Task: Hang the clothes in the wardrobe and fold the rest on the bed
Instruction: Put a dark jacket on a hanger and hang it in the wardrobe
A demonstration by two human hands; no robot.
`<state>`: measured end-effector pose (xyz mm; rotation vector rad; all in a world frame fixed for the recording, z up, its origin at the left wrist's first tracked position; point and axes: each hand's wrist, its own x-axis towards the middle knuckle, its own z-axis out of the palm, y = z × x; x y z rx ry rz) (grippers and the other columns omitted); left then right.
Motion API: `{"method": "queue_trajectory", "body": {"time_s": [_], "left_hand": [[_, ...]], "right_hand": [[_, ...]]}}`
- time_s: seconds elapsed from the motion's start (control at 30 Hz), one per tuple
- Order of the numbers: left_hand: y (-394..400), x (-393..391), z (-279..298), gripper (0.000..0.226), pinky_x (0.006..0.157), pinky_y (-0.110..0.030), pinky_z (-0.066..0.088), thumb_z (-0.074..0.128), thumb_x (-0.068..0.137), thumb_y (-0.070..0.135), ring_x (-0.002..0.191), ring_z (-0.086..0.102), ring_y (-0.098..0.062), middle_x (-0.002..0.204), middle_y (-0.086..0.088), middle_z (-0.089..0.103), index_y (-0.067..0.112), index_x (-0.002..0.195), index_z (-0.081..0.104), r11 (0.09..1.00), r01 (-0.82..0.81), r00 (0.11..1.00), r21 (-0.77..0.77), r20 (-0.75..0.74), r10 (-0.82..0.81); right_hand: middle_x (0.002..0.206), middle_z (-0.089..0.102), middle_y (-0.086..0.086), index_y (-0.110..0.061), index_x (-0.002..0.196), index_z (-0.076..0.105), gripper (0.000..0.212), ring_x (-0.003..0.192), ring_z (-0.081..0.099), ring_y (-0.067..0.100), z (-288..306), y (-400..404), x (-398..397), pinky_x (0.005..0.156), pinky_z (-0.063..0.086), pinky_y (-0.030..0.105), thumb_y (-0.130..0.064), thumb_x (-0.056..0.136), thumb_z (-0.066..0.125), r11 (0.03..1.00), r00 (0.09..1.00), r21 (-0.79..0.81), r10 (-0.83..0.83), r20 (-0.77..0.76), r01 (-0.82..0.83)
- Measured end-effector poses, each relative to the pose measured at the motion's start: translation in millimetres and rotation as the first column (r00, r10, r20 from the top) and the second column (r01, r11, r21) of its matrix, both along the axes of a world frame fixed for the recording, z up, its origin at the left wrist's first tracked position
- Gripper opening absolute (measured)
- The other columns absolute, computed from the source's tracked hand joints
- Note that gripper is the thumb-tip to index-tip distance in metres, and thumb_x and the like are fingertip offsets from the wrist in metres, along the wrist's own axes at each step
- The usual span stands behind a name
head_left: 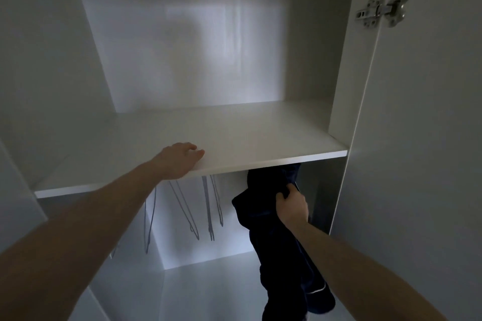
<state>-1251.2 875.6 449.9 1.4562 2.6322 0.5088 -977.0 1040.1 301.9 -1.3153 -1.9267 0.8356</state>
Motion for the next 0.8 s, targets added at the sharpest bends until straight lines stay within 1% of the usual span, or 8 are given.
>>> {"method": "queue_trajectory", "body": {"time_s": [0.07,0.17,0.23,0.33,0.47,0.6,0.73,0.8], "left_hand": [[1.8,-5.6,-12.2,0.064,0.119,-0.038,0.031,0.041,0.102,0.063,0.142,0.045,-0.027,0.157,-0.006,0.047,0.02,0.148,0.051,0.999,-0.015,1.0,0.041,-0.009,0.016],[7.0,-13.2,-15.8,0.063,0.112,-0.039,0.036,0.041,0.098,0.068,0.134,0.052,-0.027,0.149,-0.003,0.056,0.026,0.141,0.058,0.988,-0.084,0.996,0.129,0.038,0.08],[10.7,-16.3,-14.8,0.066,0.107,-0.039,0.04,0.038,0.092,0.072,0.13,0.056,-0.028,0.144,-0.002,0.06,0.03,0.137,0.062,0.982,-0.118,0.993,0.146,0.047,0.112],[11.1,-15.3,-17.8,0.07,0.108,-0.041,0.04,0.037,0.088,0.075,0.131,0.055,-0.027,0.146,0.0,0.059,0.032,0.138,0.061,0.978,-0.138,0.99,0.158,0.033,0.135],[12.3,-15.4,-19.1,0.076,0.112,-0.039,0.037,0.035,0.082,0.075,0.135,0.052,-0.025,0.148,0.002,0.057,0.03,0.139,0.061,0.978,-0.138,0.99,0.158,0.036,0.134],[12.9,-14.8,-20.5,0.075,0.111,-0.037,0.038,0.038,0.08,0.075,0.133,0.054,-0.023,0.146,0.004,0.059,0.031,0.136,0.063,0.971,-0.154,0.988,0.181,0.036,0.15],[12.7,-15.7,-20.3,0.075,0.11,-0.038,0.039,0.038,0.079,0.075,0.132,0.054,-0.023,0.145,0.005,0.059,0.034,0.137,0.062,0.969,-0.169,0.986,0.178,0.031,0.166],[12.6,-15.7,-20.6,0.074,0.11,-0.038,0.039,0.038,0.08,0.075,0.133,0.053,-0.022,0.146,0.006,0.058,0.035,0.138,0.061,0.97,-0.168,0.986,0.175,0.034,0.165]], "right_hand": [[0.095,0.067,0.012,-0.014,0.102,0.056,0.01,0.086,0.064,0.039,-1.5,13.7,-11.2,0.072,0.048,0.039,-0.022,0.097,0.053,1.0,1.0,0.014,0.001,0.008,-0.001],[0.104,0.069,0.018,-0.012,0.112,0.058,0.018,0.094,0.065,0.043,-4.1,32.5,-26.1,0.073,0.043,0.038,-0.023,0.098,0.053,0.999,1.0,0.036,-0.007,0.017,0.006],[0.11,0.07,0.02,-0.012,0.121,0.059,0.026,0.098,0.066,0.044,-5.7,42.7,-33.8,0.075,0.045,0.039,-0.023,0.099,0.053,0.999,0.999,0.04,-0.018,0.031,0.016],[0.116,0.071,0.019,-0.011,0.133,0.058,0.034,0.101,0.067,0.043,-7.3,56.1,-44.2,0.079,0.051,0.042,-0.023,0.101,0.052,0.999,0.999,0.042,-0.025,0.04,0.023],[0.105,0.071,0.018,-0.016,0.129,0.058,0.03,0.095,0.067,0.044,-8.4,71.7,-60.0,0.076,0.053,0.042,-0.02,0.1,0.051,0.999,0.999,0.038,-0.012,0.053,0.01],[0.109,0.071,0.019,-0.016,0.129,0.056,0.029,0.099,0.066,0.045,-15.7,82.5,-74.5,0.084,0.055,0.046,-0.022,0.101,0.049,1.0,0.995,-0.006,-0.026,0.096,0.026],[0.108,0.071,0.017,-0.018,0.129,0.054,0.028,0.099,0.067,0.041,-28.5,86.1,-79.2,0.081,0.052,0.041,-0.019,0.101,0.048,1.0,0.986,0.014,-0.023,0.167,0.021],[0.114,0.07,0.017,-0.015,0.13,0.053,0.029,0.103,0.067,0.039,-35.4,89.6,-78.0,0.085,0.053,0.042,-0.018,0.102,0.046,1.0,0.971,0.001,-0.005,0.237,0.005]]}}
